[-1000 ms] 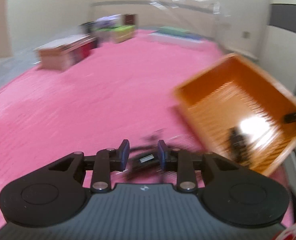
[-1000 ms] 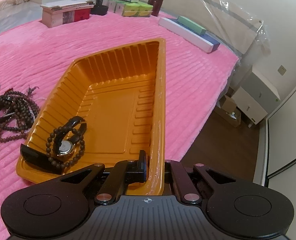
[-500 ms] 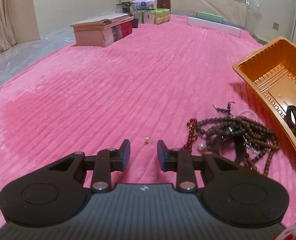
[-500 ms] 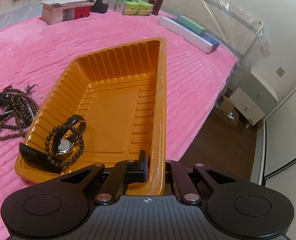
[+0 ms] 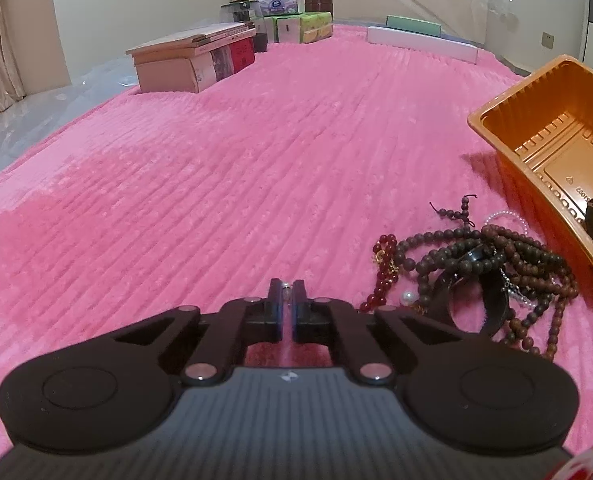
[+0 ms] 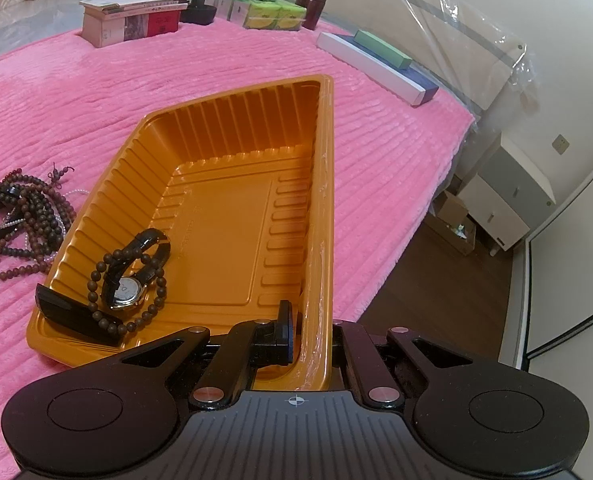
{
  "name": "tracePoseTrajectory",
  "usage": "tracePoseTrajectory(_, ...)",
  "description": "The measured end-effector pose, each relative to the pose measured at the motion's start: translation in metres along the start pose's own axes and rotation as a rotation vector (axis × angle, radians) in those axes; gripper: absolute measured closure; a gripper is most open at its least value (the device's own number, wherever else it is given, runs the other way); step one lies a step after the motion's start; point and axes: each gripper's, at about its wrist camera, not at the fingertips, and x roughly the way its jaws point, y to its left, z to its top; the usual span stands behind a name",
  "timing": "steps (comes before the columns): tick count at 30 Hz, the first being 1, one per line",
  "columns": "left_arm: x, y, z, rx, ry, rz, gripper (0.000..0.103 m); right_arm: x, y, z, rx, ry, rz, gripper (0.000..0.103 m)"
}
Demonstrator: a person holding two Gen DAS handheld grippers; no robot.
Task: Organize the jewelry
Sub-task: 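Grasp another dark bead strand from the pile with the left tool, then carry the bead strand into the tray and open the left tool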
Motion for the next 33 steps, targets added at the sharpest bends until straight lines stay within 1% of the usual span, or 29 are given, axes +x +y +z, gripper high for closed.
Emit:
tracePoseTrajectory(7,-0.021,-0.011,0.007,0.001,-0.036,-0.012,0.1,0.0,-0.001,-0.001,-0.003,0.0,0.004,0.098)
tracePoseTrajectory(11,-0.043,-0.028,0.02,-0.006,-0.081,-0.062,0.1,0.0,-0.001,-0.001,0.0,-0.002,0.005,0.098)
tracePoseTrajectory(17,-0.065,-0.085,0.043,0.031,-0.139,-0.218,0.1,0.002,-0.002,0.0,0.002,-0.004,0.011,0.098)
tracePoseTrajectory(20,-0.064,-0.118,0.05,0.062,-0.139,-0.283,0.1,0.002,-0.002,0.001,0.003,-0.008,0.016,0.098)
tracePoseTrajectory(24,-0.057,-0.16,0.052,0.114,-0.125,-0.34,0.1,0.0,-0.004,0.001,0.006,-0.013,0.02,0.098)
tracePoseTrajectory(26,-0.051,-0.176,0.051,0.137,-0.117,-0.35,0.1,-0.001,-0.004,0.0,0.006,-0.015,0.021,0.098)
tracePoseTrajectory(29,-0.043,-0.189,0.049,0.145,-0.107,-0.35,0.095,-0.001,-0.005,0.0,0.01,-0.017,0.024,0.098)
tracePoseTrajectory(31,-0.047,-0.188,0.044,0.139,-0.111,-0.337,0.082,-0.001,-0.005,0.0,0.012,-0.018,0.027,0.098)
tracePoseTrajectory(33,-0.052,-0.179,0.04,0.131,-0.119,-0.317,0.08,-0.001,-0.006,0.0,0.012,-0.02,0.028,0.098)
